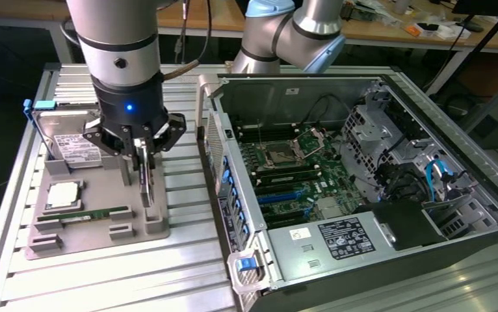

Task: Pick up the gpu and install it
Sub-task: 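Pick up the gpu and move the gpu toward the slot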

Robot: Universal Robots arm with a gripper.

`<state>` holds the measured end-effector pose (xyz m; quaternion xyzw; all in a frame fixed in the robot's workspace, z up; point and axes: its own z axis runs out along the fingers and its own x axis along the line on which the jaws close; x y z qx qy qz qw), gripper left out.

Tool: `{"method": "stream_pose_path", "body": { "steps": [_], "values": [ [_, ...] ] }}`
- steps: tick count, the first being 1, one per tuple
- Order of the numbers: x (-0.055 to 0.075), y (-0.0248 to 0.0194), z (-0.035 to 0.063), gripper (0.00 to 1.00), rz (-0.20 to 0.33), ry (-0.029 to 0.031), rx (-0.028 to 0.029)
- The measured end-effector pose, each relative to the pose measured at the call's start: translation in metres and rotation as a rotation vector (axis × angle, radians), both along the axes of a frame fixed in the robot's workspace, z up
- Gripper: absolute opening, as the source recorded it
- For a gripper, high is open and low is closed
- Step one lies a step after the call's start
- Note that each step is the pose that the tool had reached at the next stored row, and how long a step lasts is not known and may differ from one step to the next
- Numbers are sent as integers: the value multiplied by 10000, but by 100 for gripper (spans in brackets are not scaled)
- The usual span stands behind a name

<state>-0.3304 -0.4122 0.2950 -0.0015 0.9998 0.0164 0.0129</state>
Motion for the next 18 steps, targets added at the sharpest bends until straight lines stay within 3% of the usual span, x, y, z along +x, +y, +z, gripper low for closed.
{"method": "stream_pose_path", "body": {
  "steps": [14, 15, 16, 18],
  "values": [
    [20, 0, 378, 27, 0, -15, 22],
    [29, 0, 551, 27, 0, -30, 37],
    [36, 0, 641, 27, 1, -37, 47],
    [36, 0, 642, 27, 1, -36, 51]
  ]
}}
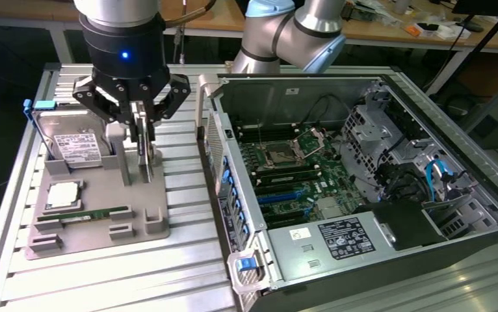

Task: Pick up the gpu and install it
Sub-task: 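Pick up the gpu and move the gpu toward the slot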

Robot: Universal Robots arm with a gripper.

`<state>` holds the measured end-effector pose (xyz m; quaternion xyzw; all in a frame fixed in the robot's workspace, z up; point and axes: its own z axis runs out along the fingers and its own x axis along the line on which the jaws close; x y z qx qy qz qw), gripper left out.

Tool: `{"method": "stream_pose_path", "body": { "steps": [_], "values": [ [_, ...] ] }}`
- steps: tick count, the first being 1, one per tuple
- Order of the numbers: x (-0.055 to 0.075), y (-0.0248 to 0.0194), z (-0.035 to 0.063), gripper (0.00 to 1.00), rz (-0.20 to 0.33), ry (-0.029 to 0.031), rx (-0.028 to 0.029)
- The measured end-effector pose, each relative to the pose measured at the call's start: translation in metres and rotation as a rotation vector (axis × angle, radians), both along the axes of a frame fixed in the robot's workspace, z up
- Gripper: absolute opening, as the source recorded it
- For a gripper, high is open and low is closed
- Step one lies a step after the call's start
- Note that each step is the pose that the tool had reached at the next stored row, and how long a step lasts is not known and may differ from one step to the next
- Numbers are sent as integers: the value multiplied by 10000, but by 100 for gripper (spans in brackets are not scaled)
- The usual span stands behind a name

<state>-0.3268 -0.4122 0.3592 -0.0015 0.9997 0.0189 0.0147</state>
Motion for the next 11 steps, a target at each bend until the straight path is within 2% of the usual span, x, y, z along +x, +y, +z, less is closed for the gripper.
{"method": "stream_pose_path", "body": {
  "steps": [1, 3, 5, 6, 7, 9, 11],
  "values": [
    [0, 0, 0, 27, 0, 0, 0],
    [0, 0, 141, 27, 0, -1, 0],
    [0, 0, 404, 27, 0, 1, -1],
    [0, 0, 437, 27, 0, -1, 0],
    [0, 0, 514, 27, 0, 0, -1],
    [0, 0, 802, 27, 0, 0, 0],
    [1, 0, 880, 27, 0, -1, 0]
  ]
}}
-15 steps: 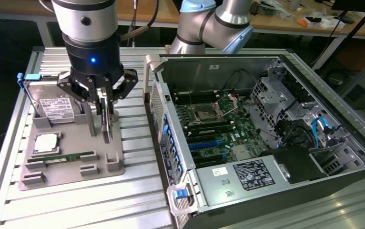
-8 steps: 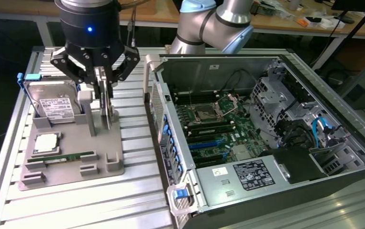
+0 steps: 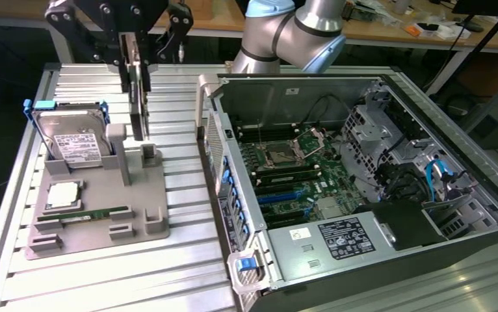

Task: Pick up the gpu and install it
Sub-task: 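Pick up the gpu and move the gpu toward the slot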

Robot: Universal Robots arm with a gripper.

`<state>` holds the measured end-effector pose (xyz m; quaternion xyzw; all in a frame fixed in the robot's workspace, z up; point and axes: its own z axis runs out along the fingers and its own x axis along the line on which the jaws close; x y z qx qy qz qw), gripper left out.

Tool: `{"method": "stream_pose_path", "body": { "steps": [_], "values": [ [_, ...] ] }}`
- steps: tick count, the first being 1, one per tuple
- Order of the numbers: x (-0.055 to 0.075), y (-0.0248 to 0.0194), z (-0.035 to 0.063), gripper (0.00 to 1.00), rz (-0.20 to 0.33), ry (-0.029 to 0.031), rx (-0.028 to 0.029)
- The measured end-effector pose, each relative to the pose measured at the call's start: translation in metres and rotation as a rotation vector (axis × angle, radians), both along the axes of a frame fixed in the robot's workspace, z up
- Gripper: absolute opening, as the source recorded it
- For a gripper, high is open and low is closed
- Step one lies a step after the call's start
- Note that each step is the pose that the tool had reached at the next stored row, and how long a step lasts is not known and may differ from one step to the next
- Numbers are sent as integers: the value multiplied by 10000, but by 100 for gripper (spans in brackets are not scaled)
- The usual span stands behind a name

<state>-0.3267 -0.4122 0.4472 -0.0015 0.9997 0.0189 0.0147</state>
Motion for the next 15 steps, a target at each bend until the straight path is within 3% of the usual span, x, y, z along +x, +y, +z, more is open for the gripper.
{"method": "stream_pose_path", "body": {
  "steps": [2, 4, 10, 15],
  "values": [
    [0, 0, 106, 27, 0, 0, 1],
    [0, 0, 132, 27, 0, 1, 0],
    [29, 0, 135, 27, 1, 2, 0],
    [181, 0, 134, 27, 0, 0, 0]
  ]
}}
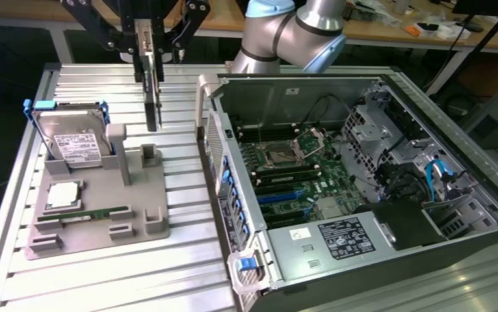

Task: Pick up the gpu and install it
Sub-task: 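Pick up the gpu and move the gpu toward the slot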

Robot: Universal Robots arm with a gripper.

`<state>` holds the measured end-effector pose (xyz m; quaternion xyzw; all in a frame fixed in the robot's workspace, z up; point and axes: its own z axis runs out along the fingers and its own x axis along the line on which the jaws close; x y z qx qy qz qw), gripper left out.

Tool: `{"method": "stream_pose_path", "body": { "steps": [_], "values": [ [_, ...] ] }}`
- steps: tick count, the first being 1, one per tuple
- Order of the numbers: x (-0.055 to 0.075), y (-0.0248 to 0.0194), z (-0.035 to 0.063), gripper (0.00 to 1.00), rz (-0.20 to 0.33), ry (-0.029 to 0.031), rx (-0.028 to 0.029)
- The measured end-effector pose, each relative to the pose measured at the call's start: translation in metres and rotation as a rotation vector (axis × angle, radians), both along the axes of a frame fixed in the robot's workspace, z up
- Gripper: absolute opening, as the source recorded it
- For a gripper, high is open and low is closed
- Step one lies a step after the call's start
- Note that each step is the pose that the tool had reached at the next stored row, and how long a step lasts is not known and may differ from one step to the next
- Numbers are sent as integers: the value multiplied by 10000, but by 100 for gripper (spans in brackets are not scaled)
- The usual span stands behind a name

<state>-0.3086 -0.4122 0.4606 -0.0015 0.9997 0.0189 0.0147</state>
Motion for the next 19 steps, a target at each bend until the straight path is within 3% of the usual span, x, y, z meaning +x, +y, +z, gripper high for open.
{"method": "stream_pose_path", "body": {
  "steps": [19],
  "values": [
    [614, 0, 0, 27, 0, 1, 0]
  ]
}}
